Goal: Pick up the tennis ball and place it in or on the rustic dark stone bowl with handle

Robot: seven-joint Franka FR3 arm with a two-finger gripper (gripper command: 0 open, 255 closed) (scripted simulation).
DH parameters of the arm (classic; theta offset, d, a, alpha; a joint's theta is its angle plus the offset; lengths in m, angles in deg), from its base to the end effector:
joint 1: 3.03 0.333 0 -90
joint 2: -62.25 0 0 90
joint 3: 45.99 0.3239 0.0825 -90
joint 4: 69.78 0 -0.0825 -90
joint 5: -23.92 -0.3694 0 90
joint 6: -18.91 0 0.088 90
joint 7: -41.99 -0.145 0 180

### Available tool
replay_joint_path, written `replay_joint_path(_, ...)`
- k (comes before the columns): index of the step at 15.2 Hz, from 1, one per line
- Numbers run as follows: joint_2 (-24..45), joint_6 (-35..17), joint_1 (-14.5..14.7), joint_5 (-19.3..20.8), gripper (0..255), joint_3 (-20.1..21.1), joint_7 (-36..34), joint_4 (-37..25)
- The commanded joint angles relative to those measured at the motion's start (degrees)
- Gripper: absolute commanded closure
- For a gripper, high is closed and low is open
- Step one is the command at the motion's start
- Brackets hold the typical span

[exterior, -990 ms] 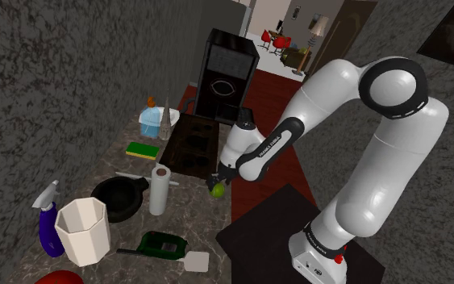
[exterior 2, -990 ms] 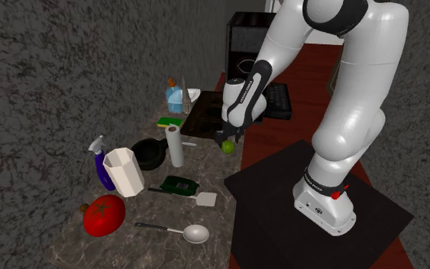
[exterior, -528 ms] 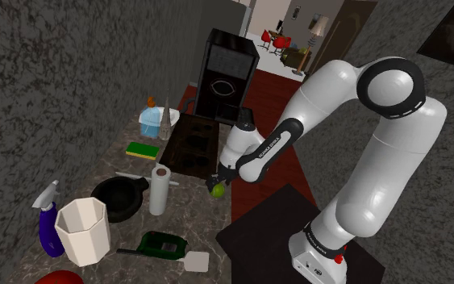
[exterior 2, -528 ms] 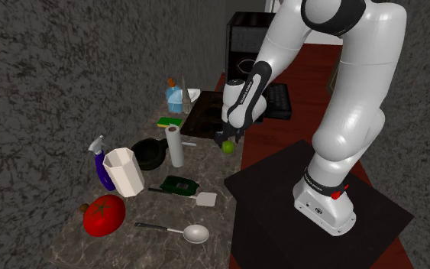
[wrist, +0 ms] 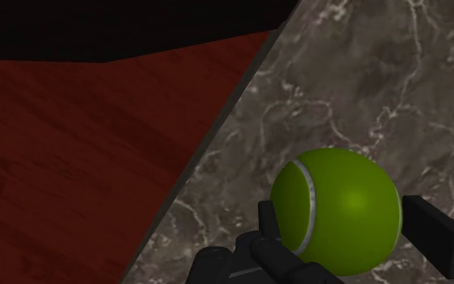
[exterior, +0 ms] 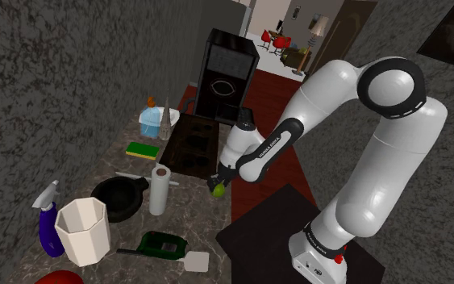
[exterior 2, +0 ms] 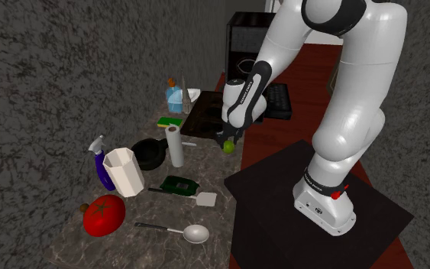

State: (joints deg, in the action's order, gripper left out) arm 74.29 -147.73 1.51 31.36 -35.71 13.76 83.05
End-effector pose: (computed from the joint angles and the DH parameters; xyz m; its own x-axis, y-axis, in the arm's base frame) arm 0.4001 0.1180 0.1569 0.9931 -0.1128 0.0310 -0.1122 -0.9935 -0.0197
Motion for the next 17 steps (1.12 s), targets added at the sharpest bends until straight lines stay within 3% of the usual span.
replay_joint_path(1, 0.0, 0.1, 0.0, 0.0, 255, 0.0, 0.0, 0.1)
replay_joint_path(9, -6.9, 6.0, -1.7, -5.1, 255, 2.9, 3.7, 0.8)
replay_joint_path(17, -14.5, 13.4, -1.7, -9.5, 255, 3.7, 6.8, 0.8)
